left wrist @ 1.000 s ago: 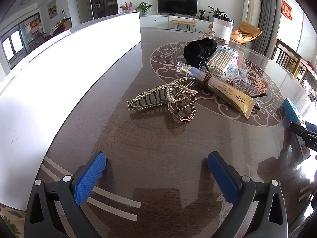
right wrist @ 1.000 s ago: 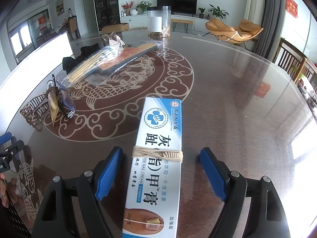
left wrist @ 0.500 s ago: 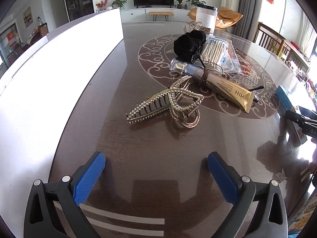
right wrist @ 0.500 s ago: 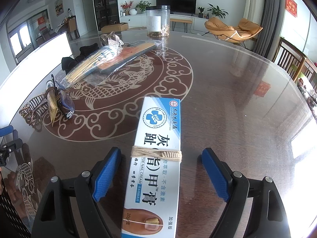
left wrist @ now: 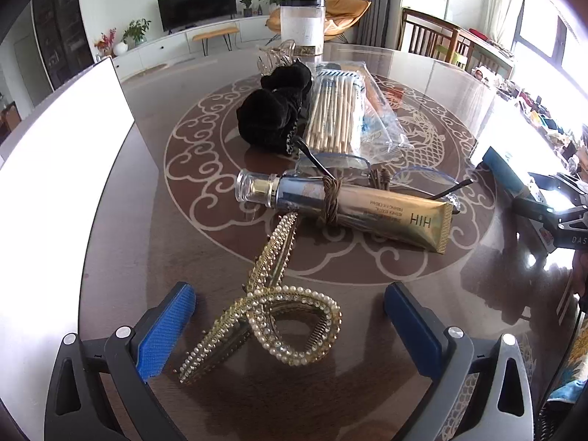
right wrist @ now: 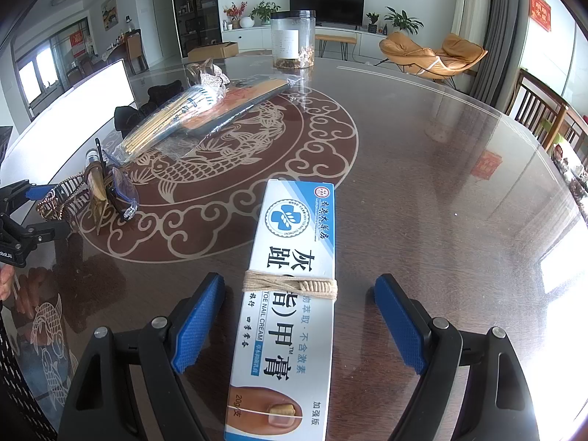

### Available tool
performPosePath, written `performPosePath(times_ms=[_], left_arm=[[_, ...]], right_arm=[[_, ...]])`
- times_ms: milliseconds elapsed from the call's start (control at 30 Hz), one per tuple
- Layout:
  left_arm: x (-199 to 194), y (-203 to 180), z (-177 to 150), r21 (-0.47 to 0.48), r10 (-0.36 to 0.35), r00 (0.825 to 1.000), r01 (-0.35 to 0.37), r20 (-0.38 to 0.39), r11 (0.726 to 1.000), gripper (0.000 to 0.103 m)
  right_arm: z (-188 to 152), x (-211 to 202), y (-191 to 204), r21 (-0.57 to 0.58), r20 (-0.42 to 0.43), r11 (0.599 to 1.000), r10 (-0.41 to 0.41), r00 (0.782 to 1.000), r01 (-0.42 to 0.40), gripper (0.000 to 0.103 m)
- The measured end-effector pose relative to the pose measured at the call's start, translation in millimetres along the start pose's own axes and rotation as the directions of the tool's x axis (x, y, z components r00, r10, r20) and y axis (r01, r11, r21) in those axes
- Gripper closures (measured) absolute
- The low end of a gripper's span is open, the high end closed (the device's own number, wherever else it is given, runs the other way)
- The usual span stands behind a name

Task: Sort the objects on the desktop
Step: 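Close the left tool on the gold pearl hair claw clip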

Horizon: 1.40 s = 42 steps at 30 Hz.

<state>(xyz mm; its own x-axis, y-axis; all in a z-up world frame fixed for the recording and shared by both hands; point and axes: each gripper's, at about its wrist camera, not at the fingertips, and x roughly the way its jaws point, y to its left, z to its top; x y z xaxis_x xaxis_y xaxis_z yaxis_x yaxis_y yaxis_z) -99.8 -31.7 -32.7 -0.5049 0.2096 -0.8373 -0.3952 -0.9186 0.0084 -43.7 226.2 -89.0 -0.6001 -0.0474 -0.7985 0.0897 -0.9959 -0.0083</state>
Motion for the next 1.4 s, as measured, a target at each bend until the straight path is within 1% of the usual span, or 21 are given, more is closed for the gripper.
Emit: performPosePath(times_ms=[33, 67, 100, 133, 167, 200, 233, 300, 367, 467, 567, 700, 800, 867, 900, 967, 1067, 1233, 1300, 1400], left_arm=[[0.8, 1.8, 1.7, -0.018, -0.007, 1.000, 0.007, -0.008, 1.000, 0.000], [0.1, 2.7, 2.6, -0.030, -0.007, 1.000, 0.006, -0.008, 1.000, 0.004], [-1.7, 2.9, 2.7, -0.032, 0.012, 1.000, -0.011, 0.003, 0.999, 0.013], [-5.0, 4.2, 2.6, -0.042, 0.021, 1.000, -0.021, 0.020, 0.999, 0.035], [-8.1, 6.9, 2.1, -0.075, 0.044, 0.999, -0.042, 0.023, 0.996, 0.048], [-10.5, 9.9, 0.0, -0.116, 0.056, 0.998, -0.053, 0.017, 0.992, 0.049], [-13.0, 10.2, -3.5, -0.154, 0.071, 0.997, -0.067, 0.020, 0.986, 0.053], [-19.9, 4.8, -14.8, -0.232, 0.123, 0.992, -0.115, 0.022, 0.966, 0.053], [-28.5, -7.8, -29.2, -0.301, 0.142, 0.989, -0.126, 0.030, 0.945, 0.053], [-39.3, -37.2, -47.4, -0.336, 0.170, 0.984, -0.146, 0.043, 0.930, 0.053], [-45.7, -60.3, -58.5, -0.349, 0.156, 0.986, -0.126, 0.059, 0.929, 0.053], [-46.5, -78.0, -61.8, -0.291, 0.123, 0.989, -0.092, 0.087, 0.952, 0.053], [-45.4, -79.2, -60.1, -0.270, 0.113, 0.988, -0.081, 0.103, 0.959, 0.051], [-44.5, -79.6, -59.8, -0.252, 0.093, 0.989, -0.062, 0.111, 0.966, 0.045], [-44.1, -80.9, -59.8, -0.240, 0.092, 0.990, -0.064, 0.110, 0.969, 0.043], [-42.7, -85.1, -60.0, -0.212, 0.113, 0.989, -0.090, 0.097, 0.973, 0.031], [-40.3, -91.9, -59.9, -0.167, 0.132, 0.988, -0.116, 0.086, 0.979, 0.022], [-39.9, -92.2, -59.7, -0.159, 0.116, 0.990, -0.102, 0.082, 0.982, 0.016], [-39.2, -91.8, -59.6, -0.159, 0.115, 0.990, -0.102, 0.076, 0.982, 0.012], [-37.5, -93.8, -59.6, -0.135, 0.096, 0.993, -0.087, 0.065, 0.987, 0.002]], right_arm=[[0.0, 0.2, 0.0, 0.000, 0.000, 1.000, 0.000, 1.000, 0.000, 0.019], [0.0, 0.1, 0.0, 0.000, 0.000, 1.000, 0.000, 1.000, 0.000, 0.019], [0.0, -0.1, 0.0, 0.000, 0.000, 1.000, 0.000, 1.000, 0.000, 0.019], [0.0, 0.1, -0.1, 0.000, 0.000, 1.000, 0.000, 1.000, 0.000, 0.019], [0.0, 0.1, -0.1, 0.000, 0.000, 1.000, 0.000, 1.000, 0.000, 0.019], [0.0, 0.1, -0.1, 0.000, 0.000, 1.000, 0.000, 1.000, 0.000, 0.019], [0.0, 0.1, -0.1, 0.000, 0.000, 1.000, 0.000, 1.000, 0.000, 0.019], [0.0, 0.2, -0.1, 0.000, 0.000, 1.000, 0.000, 1.000, 0.000, 0.019], [-0.1, 0.2, -0.2, 0.001, 0.000, 1.000, 0.001, 1.000, -0.001, 0.018], [0.0, 0.4, -0.1, 0.000, 0.000, 1.000, -0.001, 1.000, 0.001, 0.019], [0.0, 0.3, -0.2, 0.000, 0.000, 1.000, -0.001, 1.000, 0.001, 0.018], [-0.5, -0.1, 0.1, -0.001, 0.000, 1.000, -0.006, 1.000, 0.006, 0.018], [-0.8, -1.3, 0.7, -0.004, 0.003, 1.000, -0.019, 1.000, 0.019, 0.018], [-0.9, -1.6, 0.9, -0.006, 0.004, 1.000, -0.024, 1.000, 0.024, 0.018], [-0.9, -1.6, 1.1, -0.007, 0.005, 1.000, -0.026, 1.000, 0.026, 0.018], [-1.2, -2.1, 1.0, -0.009, 0.006, 1.000, -0.029, 1.000, 0.029, 0.018], [-0.8, -1.8, 0.7, -0.007, 0.005, 1.000, -0.027, 1.000, 0.027, 0.017], [-0.9, -1.7, 0.8, -0.009, 0.005, 1.000, -0.029, 1.000, 0.029, 0.017], [-0.8, -1.7, 0.8, -0.008, 0.005, 1.000, -0.028, 1.000, 0.028, 0.017], [-0.8, -1.6, 1.0, -0.007, 0.005, 1.000, -0.026, 1.000, 0.026, 0.017]])
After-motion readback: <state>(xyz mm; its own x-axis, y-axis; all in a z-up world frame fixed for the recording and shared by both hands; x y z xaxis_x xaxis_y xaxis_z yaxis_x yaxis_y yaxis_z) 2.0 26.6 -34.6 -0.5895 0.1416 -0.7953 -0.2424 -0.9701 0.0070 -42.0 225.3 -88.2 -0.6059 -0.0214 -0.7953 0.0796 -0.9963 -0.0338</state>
